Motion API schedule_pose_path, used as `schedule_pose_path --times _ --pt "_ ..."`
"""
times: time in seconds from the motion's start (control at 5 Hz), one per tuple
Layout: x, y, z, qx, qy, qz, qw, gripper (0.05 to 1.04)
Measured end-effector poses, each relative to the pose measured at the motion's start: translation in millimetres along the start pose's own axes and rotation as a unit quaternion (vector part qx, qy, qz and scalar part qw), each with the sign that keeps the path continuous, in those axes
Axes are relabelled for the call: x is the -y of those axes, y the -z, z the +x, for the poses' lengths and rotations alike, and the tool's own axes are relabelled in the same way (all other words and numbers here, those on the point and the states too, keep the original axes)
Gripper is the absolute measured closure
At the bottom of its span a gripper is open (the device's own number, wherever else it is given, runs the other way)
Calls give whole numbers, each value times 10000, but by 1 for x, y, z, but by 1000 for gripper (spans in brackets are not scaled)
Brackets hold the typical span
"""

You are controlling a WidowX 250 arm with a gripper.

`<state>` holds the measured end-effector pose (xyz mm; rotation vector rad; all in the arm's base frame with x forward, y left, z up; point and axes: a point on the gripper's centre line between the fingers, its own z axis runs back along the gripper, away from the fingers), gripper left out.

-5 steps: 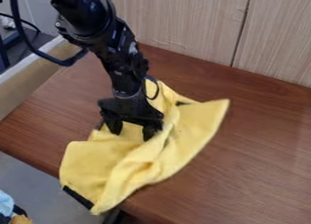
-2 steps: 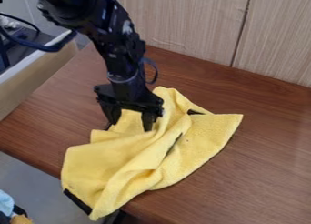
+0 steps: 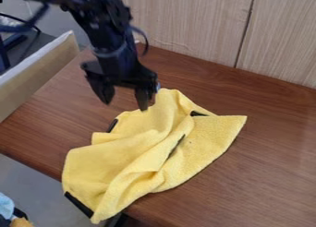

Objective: Move the clothe from left to right

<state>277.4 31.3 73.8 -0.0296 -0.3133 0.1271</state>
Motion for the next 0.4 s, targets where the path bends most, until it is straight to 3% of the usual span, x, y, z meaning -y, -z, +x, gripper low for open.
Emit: schedule_pose_path --times 0.2,0.4 --pt "-5 -23 3 239 -25 -33 9997 85" --pt "-6 -24 2 240 7 -31 9997 84"
